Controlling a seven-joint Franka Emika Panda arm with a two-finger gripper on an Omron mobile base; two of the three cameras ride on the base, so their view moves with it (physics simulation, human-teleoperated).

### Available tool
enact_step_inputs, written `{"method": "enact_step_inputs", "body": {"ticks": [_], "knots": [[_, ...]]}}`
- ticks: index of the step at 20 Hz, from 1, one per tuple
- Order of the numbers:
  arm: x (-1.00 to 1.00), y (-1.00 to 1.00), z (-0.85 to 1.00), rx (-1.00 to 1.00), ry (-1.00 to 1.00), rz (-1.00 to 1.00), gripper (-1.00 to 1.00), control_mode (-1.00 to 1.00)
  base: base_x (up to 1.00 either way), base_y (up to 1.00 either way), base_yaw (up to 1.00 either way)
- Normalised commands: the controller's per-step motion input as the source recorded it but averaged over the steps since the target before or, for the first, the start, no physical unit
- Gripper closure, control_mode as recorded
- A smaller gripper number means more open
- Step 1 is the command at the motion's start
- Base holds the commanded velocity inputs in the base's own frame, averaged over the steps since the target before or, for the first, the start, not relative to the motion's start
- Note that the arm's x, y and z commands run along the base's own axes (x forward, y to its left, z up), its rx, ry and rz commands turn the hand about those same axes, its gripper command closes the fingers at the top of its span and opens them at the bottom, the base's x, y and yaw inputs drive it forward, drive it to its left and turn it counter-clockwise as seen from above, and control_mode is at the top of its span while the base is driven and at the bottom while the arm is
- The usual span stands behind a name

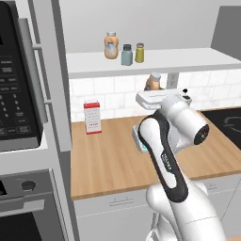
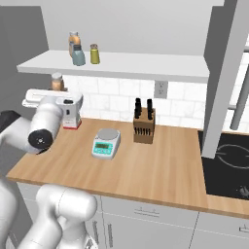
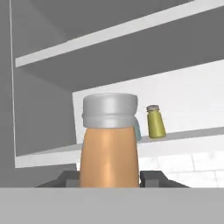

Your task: Put the shaker and condiment bottle from the counter next to their counterparts in the cabinet.

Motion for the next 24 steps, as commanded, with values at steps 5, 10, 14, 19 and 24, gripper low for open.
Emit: {"method": "enact_step_inputs", "body": {"ticks": [5,10,14,19,24], "knots": [[0.0,0.07,0.54,-0.2,0.49,-0.17,1.0,-1.0,0.0,0.0,0.0],[0.0,0.15,0.61,-0.26,0.49,-0.12,1.0,-1.0,0.0,0.0,0.0],[0.0,0.17,0.27,-0.1,0.06,-0.09,1.0,-1.0,0.0,0.0,0.0],[0.0,0.0,0.0,0.03,-0.07,0.0,1.0,-1.0,0.0,0.0,0.0],[-0.02,0.03,0.0,0.04,-0.46,0.02,1.0,-1.0,0.0,0.0,0.0]]}}
